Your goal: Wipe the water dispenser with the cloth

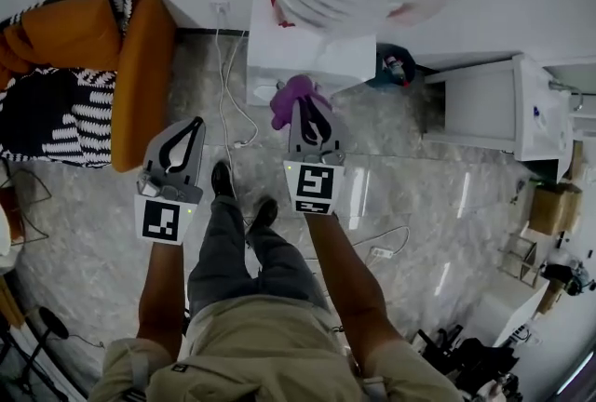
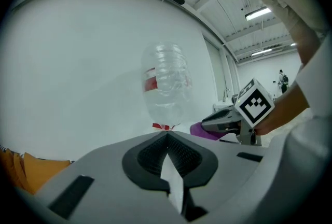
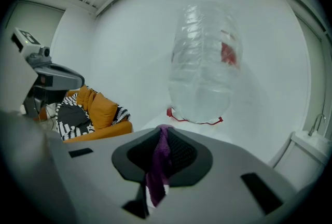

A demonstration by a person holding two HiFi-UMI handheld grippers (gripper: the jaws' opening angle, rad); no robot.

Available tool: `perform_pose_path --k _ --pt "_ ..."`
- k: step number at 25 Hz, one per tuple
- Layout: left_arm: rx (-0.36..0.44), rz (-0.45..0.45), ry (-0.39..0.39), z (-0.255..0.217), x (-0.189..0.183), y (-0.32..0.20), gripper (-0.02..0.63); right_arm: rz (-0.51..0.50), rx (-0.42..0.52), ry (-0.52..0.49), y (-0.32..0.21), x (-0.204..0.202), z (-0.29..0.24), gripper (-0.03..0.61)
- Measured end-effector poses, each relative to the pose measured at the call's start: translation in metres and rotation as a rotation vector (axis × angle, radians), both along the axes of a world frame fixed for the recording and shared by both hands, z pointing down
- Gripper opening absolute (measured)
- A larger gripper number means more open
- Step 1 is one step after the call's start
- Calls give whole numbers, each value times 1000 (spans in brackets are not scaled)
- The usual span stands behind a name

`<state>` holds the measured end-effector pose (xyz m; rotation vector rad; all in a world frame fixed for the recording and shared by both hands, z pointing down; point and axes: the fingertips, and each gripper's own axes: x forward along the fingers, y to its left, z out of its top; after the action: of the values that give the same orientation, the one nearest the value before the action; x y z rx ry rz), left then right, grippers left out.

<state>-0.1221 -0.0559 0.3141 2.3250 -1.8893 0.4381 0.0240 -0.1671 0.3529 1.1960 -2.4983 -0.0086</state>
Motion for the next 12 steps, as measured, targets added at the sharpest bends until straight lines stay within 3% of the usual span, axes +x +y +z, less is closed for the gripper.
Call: perform_pose_path --k 12 --pt "-38 74 -15 50 -11 -38 15 -91 2 91 -21 -71 75 51"
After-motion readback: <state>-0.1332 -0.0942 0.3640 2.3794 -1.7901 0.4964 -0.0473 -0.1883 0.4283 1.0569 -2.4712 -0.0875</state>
